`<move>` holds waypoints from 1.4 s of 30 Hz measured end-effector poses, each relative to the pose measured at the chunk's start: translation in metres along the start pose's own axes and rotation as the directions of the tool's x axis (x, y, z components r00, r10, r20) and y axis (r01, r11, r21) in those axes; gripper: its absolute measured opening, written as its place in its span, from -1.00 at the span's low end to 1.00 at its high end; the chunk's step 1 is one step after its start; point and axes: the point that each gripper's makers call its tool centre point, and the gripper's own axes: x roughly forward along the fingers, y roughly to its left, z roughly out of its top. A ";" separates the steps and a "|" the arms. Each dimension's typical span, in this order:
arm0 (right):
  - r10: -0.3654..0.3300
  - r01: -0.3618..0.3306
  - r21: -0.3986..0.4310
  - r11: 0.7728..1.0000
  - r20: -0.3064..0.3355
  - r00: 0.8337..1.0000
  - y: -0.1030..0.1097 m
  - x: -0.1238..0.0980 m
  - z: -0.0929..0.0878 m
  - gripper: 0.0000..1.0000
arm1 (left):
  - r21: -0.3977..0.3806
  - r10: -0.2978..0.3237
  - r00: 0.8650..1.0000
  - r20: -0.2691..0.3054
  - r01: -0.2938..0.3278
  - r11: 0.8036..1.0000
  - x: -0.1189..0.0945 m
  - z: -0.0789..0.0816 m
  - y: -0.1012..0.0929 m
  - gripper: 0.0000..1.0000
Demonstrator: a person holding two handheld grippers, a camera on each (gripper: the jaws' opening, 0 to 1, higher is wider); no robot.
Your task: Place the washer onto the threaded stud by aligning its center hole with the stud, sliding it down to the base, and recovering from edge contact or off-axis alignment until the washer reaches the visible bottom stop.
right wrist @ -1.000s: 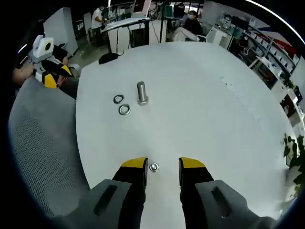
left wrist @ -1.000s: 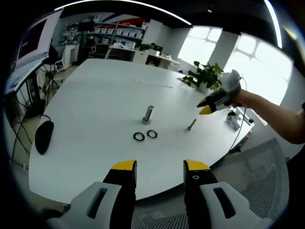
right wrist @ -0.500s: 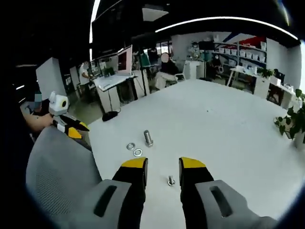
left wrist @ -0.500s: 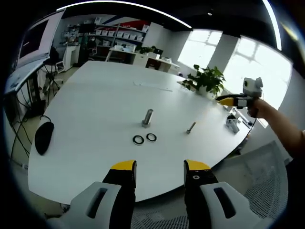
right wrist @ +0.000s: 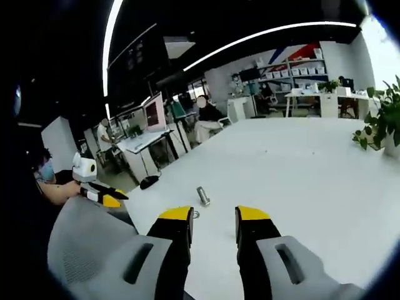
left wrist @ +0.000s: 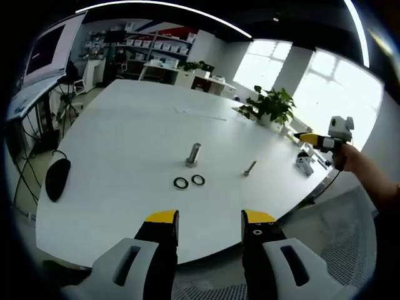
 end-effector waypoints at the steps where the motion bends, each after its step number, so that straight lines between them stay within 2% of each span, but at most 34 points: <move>1: -0.011 0.011 0.000 1.000 -0.001 1.000 -0.002 -0.001 -0.005 -0.43 | 0.000 0.000 1.000 -0.003 0.000 1.000 0.000 0.000 0.000 -0.24; 6: -0.014 0.016 0.035 0.999 -0.041 0.999 0.000 0.002 -0.026 -0.43 | 0.012 -0.008 1.000 -0.020 0.008 1.000 0.001 -0.003 -0.002 -0.23; 11: -0.001 0.002 0.036 0.999 -0.044 0.999 0.008 0.005 -0.031 -0.43 | 0.012 -0.010 1.000 -0.022 0.010 1.000 0.001 -0.003 -0.002 -0.23; 18: 0.008 -0.008 -0.001 1.000 -0.093 0.996 0.015 0.010 -0.044 -0.43 | 0.017 -0.012 0.999 -0.037 0.013 1.000 0.000 -0.007 -0.001 -0.23; 32: 0.032 -0.040 -0.073 0.997 -0.117 0.993 0.019 0.023 -0.024 -0.43 | 0.014 -0.015 0.999 -0.037 0.016 1.000 0.001 -0.007 -0.002 -0.24; 40: 0.083 -0.108 -0.137 0.985 -0.174 0.981 0.029 0.049 -0.014 -0.43 | 0.010 -0.010 0.999 -0.031 0.011 1.000 0.001 -0.006 0.000 -0.24; 42: 0.096 -0.139 -0.186 0.973 -0.220 0.971 0.033 0.059 -0.015 -0.43 | 0.008 -0.010 1.000 -0.029 0.010 1.000 0.001 -0.006 0.001 -0.24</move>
